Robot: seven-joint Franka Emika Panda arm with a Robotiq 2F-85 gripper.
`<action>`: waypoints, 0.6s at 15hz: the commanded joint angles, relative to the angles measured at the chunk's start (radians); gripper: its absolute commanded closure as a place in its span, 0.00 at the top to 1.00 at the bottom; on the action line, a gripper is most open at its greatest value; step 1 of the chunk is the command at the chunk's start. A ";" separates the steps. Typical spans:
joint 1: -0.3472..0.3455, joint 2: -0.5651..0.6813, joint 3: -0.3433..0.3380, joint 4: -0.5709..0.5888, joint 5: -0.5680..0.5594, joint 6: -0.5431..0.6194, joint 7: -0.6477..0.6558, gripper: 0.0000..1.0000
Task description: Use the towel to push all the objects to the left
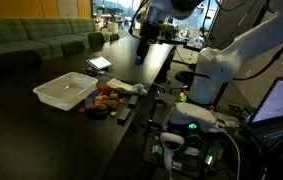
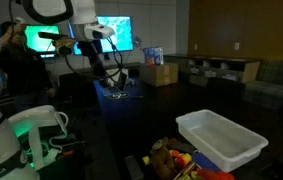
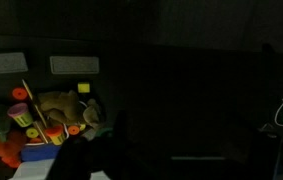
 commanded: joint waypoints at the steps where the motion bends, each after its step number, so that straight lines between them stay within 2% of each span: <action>1: -0.012 0.003 0.010 -0.004 0.009 -0.009 -0.007 1.00; 9: -0.029 0.037 0.011 -0.004 -0.008 0.009 -0.010 1.00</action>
